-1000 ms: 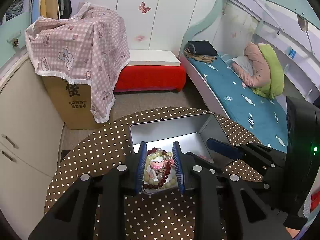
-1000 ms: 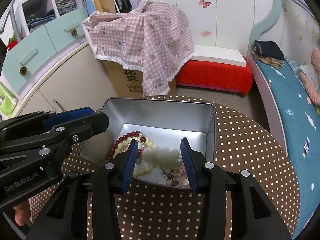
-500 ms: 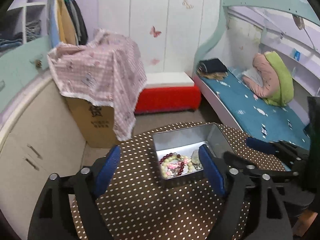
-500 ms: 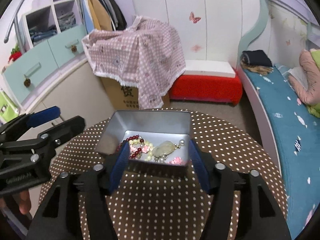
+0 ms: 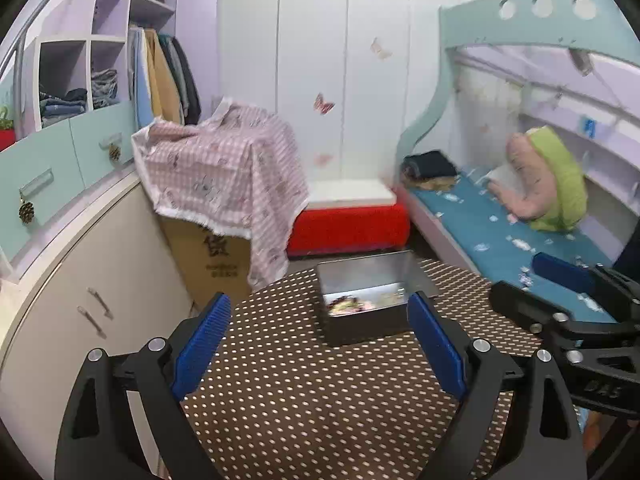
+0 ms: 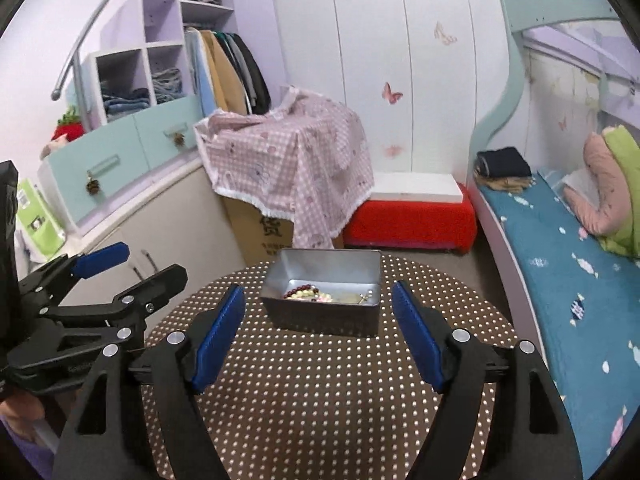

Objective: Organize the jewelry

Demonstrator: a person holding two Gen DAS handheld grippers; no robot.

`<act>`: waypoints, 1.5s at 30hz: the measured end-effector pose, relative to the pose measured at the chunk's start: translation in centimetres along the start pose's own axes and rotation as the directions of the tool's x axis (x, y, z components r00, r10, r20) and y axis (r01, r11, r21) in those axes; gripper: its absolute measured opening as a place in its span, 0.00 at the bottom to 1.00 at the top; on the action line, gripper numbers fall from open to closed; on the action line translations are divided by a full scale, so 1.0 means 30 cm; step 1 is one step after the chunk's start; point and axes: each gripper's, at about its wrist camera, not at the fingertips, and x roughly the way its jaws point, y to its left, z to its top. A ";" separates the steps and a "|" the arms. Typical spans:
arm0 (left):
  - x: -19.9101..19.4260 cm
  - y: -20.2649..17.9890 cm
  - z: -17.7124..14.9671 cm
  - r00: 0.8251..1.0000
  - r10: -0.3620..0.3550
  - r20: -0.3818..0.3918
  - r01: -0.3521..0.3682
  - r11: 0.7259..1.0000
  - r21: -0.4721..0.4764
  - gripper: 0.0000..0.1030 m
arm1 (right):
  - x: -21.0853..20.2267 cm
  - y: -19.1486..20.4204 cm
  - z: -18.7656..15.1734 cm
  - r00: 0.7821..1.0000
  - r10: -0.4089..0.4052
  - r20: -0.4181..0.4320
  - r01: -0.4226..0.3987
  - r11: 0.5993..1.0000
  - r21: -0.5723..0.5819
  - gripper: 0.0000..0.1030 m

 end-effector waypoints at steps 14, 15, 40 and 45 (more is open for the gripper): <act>-0.273 -0.057 -0.032 0.980 0.064 0.189 -0.068 0.998 0.013 0.85 | -0.298 0.080 -0.036 0.992 -0.034 0.118 0.037 0.999 -0.024 0.74; -0.290 -0.058 -0.034 0.977 0.061 0.203 -0.065 0.998 0.011 0.85 | -0.326 0.090 -0.038 0.990 -0.039 0.135 0.044 0.999 -0.032 0.74; -0.448 -0.129 -0.058 0.923 0.040 0.382 -0.046 0.999 0.006 0.85 | -0.540 0.107 -0.070 0.961 -0.089 0.263 0.102 0.994 -0.037 0.80; -0.445 -0.130 -0.060 0.927 0.028 0.374 -0.033 0.999 0.006 0.85 | -0.540 0.100 -0.072 0.961 -0.091 0.260 0.104 0.994 -0.037 0.80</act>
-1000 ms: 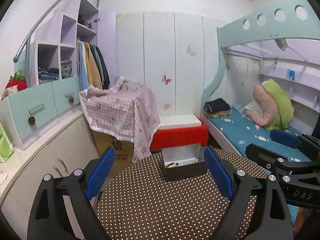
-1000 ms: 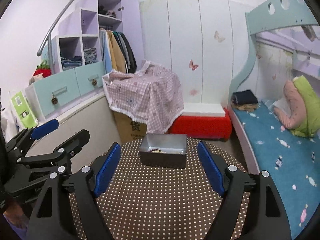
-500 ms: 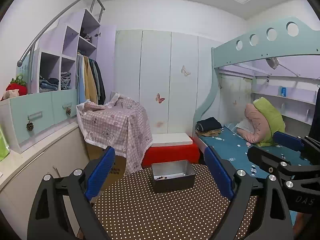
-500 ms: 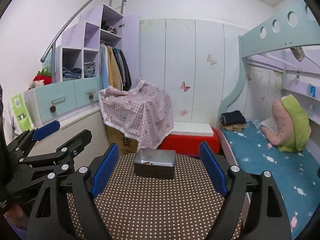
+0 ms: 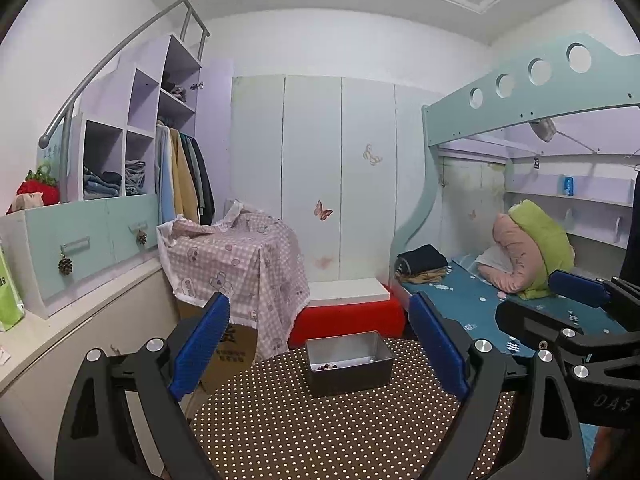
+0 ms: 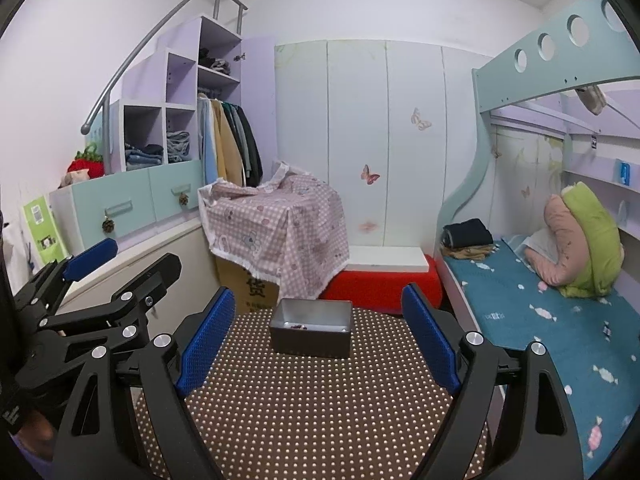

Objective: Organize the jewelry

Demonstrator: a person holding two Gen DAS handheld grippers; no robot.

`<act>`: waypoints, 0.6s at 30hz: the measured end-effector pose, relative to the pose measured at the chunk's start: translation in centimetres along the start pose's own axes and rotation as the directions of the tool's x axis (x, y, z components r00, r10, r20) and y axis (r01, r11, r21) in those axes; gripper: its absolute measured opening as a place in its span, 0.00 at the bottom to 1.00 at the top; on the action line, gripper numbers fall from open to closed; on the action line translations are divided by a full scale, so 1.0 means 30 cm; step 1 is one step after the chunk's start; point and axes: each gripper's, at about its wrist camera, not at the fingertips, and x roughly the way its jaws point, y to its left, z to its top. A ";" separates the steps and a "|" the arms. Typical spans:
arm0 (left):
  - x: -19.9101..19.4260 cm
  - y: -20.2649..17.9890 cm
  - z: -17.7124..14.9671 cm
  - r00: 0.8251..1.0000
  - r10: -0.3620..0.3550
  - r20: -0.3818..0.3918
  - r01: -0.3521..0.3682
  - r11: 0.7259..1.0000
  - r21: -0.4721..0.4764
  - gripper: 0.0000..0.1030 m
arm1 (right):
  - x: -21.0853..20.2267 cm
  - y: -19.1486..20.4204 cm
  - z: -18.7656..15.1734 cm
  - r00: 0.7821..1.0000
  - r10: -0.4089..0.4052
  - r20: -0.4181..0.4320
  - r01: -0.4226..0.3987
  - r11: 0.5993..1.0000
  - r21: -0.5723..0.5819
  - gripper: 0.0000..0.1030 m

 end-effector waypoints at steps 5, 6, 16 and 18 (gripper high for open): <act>0.003 -0.002 -0.004 1.000 -0.004 -0.005 0.004 1.000 0.001 0.85 | -0.003 -0.006 -0.003 1.000 -0.002 -0.002 0.002 1.000 0.005 0.80; 0.003 -0.003 -0.004 1.000 -0.003 -0.005 0.003 1.000 0.002 0.85 | -0.003 -0.008 -0.003 1.000 -0.001 -0.002 0.001 1.000 0.006 0.80; 0.009 -0.002 -0.006 1.000 -0.003 -0.009 0.003 1.000 0.006 0.85 | 0.002 -0.002 -0.006 1.000 0.000 -0.005 0.000 1.000 0.011 0.80; 0.011 0.001 -0.007 1.000 -0.004 -0.009 0.004 1.000 0.004 0.85 | 0.003 -0.002 -0.007 1.000 0.001 -0.006 -0.001 1.000 0.011 0.80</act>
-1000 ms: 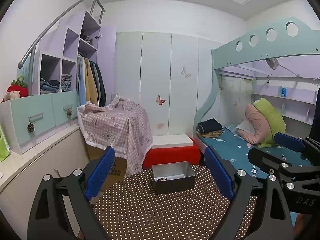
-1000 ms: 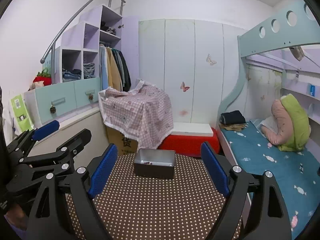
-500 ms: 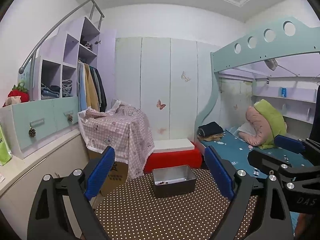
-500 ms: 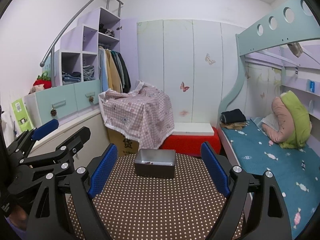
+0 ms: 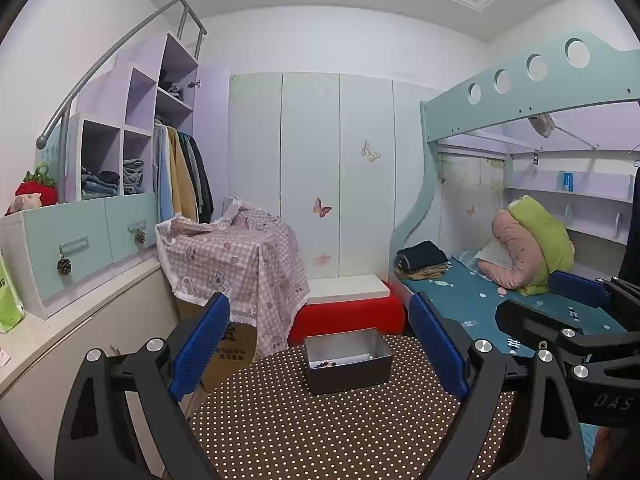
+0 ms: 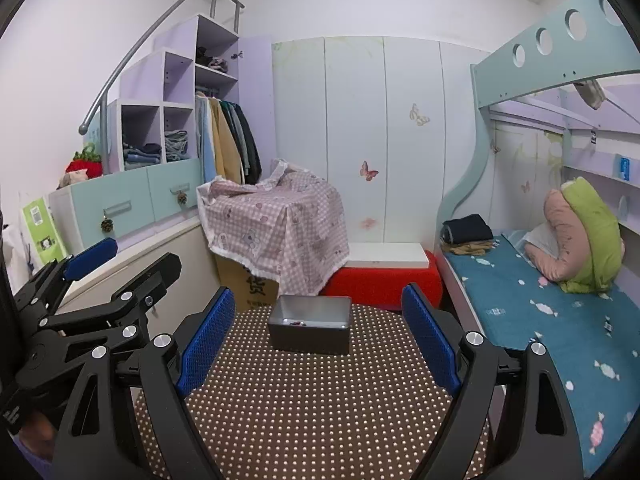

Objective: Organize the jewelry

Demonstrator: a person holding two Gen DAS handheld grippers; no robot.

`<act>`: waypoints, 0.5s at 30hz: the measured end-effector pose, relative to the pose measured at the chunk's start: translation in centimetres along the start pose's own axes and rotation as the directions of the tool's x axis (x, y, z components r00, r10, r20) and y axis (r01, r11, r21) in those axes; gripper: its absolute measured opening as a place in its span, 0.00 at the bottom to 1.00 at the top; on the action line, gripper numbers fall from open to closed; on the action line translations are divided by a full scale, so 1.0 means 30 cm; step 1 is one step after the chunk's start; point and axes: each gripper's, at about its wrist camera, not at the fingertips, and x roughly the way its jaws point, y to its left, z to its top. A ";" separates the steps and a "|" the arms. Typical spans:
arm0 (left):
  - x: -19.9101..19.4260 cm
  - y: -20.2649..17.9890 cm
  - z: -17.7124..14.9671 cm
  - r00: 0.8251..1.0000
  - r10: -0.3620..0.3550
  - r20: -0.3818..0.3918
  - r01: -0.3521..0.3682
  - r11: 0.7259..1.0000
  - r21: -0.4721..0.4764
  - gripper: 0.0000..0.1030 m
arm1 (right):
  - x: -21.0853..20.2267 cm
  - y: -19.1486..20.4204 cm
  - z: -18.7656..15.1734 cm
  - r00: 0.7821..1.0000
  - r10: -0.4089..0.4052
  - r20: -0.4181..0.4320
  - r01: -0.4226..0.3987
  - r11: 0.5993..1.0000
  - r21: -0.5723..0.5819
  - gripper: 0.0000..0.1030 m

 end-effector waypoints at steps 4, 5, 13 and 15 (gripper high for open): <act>0.000 0.001 -0.001 1.000 -0.001 -0.002 0.001 1.000 0.000 0.85 | 0.003 0.002 -0.003 1.000 -0.002 -0.001 0.002 1.000 0.000 0.80; 0.002 0.002 -0.003 1.000 -0.001 -0.004 0.001 1.000 -0.001 0.85 | 0.002 0.002 -0.002 1.000 -0.001 -0.001 0.001 1.000 0.000 0.80; 0.009 0.007 -0.009 1.000 0.000 -0.009 0.000 1.000 0.002 0.85 | 0.006 0.003 -0.006 1.000 -0.002 -0.003 0.002 1.000 0.001 0.80; 0.009 0.008 -0.010 1.000 -0.002 -0.010 0.002 1.000 0.001 0.85 | 0.005 0.003 -0.005 1.000 -0.002 -0.002 0.002 1.000 0.001 0.80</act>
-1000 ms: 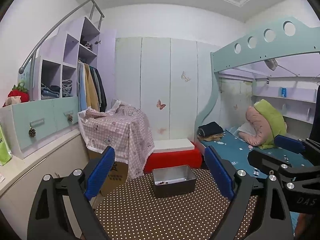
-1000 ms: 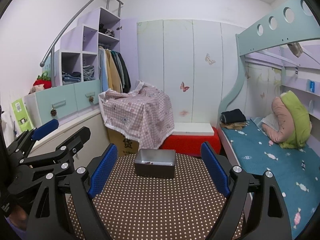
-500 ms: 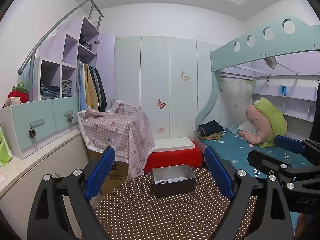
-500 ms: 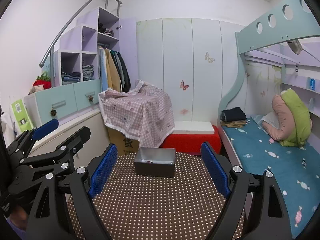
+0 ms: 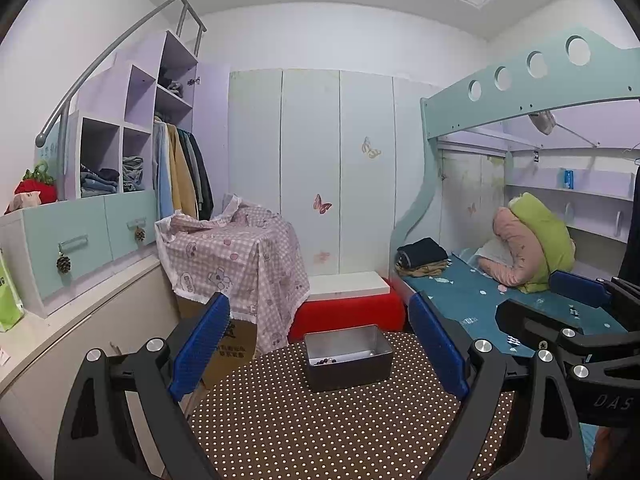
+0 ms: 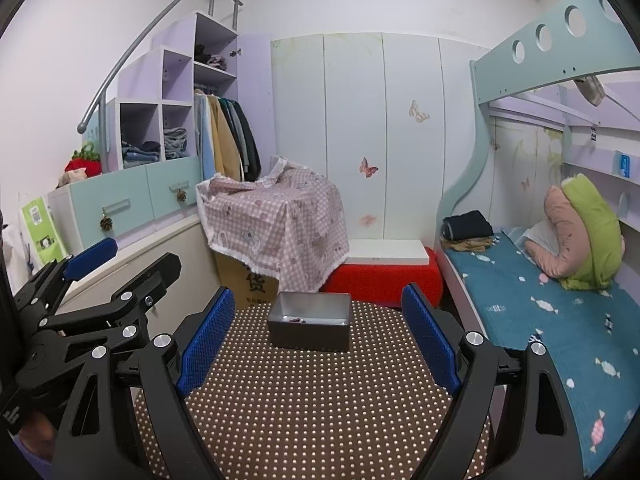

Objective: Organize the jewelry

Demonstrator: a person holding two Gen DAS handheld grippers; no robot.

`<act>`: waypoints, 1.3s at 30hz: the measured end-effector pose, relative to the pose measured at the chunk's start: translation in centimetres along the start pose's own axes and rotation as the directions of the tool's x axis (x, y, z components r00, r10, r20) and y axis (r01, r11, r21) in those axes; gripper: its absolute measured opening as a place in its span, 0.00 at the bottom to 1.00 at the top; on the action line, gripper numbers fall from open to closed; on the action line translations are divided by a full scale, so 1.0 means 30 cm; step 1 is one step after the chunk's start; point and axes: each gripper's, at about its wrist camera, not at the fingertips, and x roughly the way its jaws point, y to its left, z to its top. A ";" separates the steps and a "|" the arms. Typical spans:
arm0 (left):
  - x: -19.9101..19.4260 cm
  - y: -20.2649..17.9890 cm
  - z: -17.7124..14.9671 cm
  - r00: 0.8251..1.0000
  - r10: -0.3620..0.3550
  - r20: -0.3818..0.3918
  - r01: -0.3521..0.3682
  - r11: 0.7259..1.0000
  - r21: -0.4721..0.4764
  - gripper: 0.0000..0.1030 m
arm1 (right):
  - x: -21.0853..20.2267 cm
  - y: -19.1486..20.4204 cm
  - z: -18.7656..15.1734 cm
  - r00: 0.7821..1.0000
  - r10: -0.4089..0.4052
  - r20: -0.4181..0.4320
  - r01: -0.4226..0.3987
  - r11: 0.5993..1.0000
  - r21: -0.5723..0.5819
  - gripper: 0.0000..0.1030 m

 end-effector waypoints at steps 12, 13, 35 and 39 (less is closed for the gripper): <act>0.006 0.003 -0.004 1.000 -0.006 -0.001 0.006 1.000 -0.001 0.86 | 0.010 0.002 -0.011 1.000 0.000 -0.003 0.000 1.000 0.002 0.80; 0.006 0.003 -0.006 1.000 -0.004 0.000 0.004 1.000 0.000 0.86 | 0.015 0.006 -0.017 1.000 -0.002 -0.004 0.002 1.000 0.002 0.80; 0.011 -0.008 -0.013 1.000 -0.004 -0.006 0.004 1.000 0.000 0.86 | 0.022 0.005 -0.024 1.000 -0.003 -0.006 0.003 1.000 0.004 0.80; 0.013 -0.008 -0.015 1.000 -0.006 -0.006 0.006 1.000 -0.001 0.86 | 0.023 0.005 -0.024 1.000 -0.002 -0.007 0.002 1.000 0.005 0.80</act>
